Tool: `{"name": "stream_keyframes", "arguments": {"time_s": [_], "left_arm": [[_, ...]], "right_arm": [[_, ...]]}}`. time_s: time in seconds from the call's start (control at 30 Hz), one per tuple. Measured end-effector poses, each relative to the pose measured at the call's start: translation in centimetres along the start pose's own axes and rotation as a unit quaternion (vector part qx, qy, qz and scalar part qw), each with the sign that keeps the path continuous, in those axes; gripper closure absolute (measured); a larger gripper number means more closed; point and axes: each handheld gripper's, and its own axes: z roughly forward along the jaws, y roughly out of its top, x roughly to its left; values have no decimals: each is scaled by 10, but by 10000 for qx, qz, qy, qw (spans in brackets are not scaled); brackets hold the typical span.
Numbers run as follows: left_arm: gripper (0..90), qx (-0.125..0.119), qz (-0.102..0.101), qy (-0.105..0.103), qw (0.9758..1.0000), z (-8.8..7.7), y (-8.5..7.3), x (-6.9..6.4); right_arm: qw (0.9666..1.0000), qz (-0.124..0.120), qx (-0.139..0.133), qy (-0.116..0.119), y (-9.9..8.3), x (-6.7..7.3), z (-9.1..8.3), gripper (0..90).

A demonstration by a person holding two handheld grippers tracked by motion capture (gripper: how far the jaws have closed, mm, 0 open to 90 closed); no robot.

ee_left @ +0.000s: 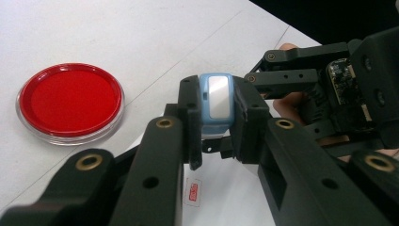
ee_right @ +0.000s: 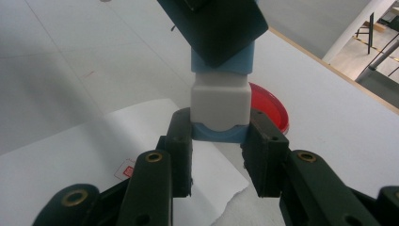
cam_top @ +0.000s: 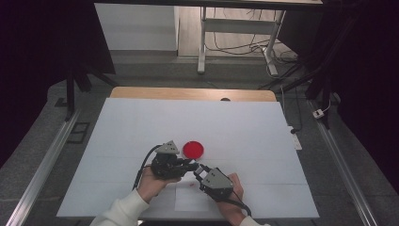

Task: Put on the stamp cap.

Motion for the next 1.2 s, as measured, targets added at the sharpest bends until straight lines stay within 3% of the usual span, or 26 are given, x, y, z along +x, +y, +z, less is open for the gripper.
{"name": "stream_keyframes", "arguments": {"time_s": [0.27, 0.5, 0.73, 1.2], "left_arm": [[753, -13, 42, -4, 10000, -1, 1, -1], [753, -103, 53, 1, 9999, -5, 2, 0], [753, -124, 83, 7, 9999, -7, 2, 1], [752, -190, 175, 79, 9996, -12, 3, 2]], "right_arm": [[9999, 47, 4, 129, -1, -3, -1, 633], [9985, 352, -7, 417, -4, -14, -4, 533], [9974, 453, 37, 567, -9, -23, -10, 486], [9939, 1014, 227, 374, -42, -76, -49, 464]]}}
